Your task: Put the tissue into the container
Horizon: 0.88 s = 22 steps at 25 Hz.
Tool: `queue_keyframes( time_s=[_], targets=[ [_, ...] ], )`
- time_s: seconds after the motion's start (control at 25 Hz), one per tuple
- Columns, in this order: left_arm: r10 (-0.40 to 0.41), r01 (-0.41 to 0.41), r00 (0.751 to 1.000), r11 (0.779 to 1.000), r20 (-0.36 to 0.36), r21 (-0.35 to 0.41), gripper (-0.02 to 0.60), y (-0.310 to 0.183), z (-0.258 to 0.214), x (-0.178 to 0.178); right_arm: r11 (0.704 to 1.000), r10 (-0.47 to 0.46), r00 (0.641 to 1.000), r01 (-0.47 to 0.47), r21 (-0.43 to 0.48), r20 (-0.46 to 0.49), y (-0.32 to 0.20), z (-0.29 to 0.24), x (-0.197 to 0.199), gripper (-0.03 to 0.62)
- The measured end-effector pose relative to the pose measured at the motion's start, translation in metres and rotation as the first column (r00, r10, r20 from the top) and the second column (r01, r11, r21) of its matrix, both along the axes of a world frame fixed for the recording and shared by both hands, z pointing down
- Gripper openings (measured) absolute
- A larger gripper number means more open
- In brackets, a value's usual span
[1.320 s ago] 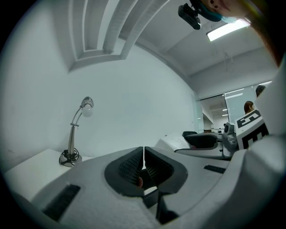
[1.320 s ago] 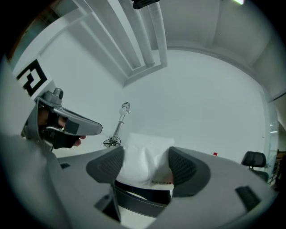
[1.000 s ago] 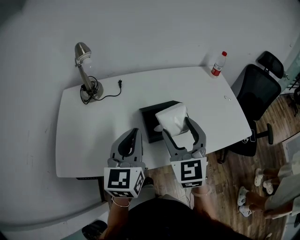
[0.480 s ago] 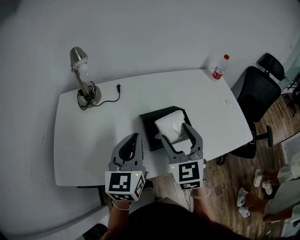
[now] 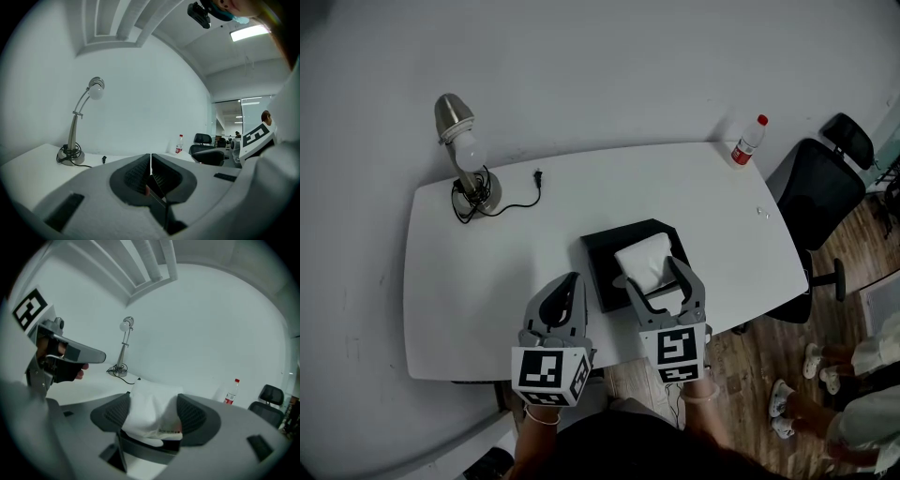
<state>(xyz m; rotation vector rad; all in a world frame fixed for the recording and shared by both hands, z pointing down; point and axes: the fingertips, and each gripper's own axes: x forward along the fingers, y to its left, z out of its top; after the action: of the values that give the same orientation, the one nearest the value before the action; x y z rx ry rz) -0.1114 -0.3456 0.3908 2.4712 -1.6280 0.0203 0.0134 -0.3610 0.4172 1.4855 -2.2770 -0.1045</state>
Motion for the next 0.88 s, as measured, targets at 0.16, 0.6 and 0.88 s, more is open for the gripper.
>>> queue_keyframes(
  time_s=[0.16, 0.6, 0.88],
  targets=[
    [-0.002, 0.002, 1.0, 1.0, -0.004, -0.015, 0.029, -0.004, 0.005, -0.001, 0.999, -0.006, 1.0, 0.005, -0.041, -0.019, -0.004, 0.012, -0.002, 0.336],
    [-0.001, 0.001, 1.0, 0.999, -0.009, -0.044, 0.029, -0.009, 0.018, -0.001, 0.989, 0.007, 0.997, -0.018, -0.149, -0.074, -0.016, 0.037, -0.001, 0.336],
    [-0.009, 0.008, 1.0, 0.998, -0.011, -0.057, 0.029, -0.012, 0.023, -0.006, 0.977, 0.021, 0.996, -0.039, -0.21, -0.089, -0.021, 0.051, -0.004, 0.336]
  ],
)
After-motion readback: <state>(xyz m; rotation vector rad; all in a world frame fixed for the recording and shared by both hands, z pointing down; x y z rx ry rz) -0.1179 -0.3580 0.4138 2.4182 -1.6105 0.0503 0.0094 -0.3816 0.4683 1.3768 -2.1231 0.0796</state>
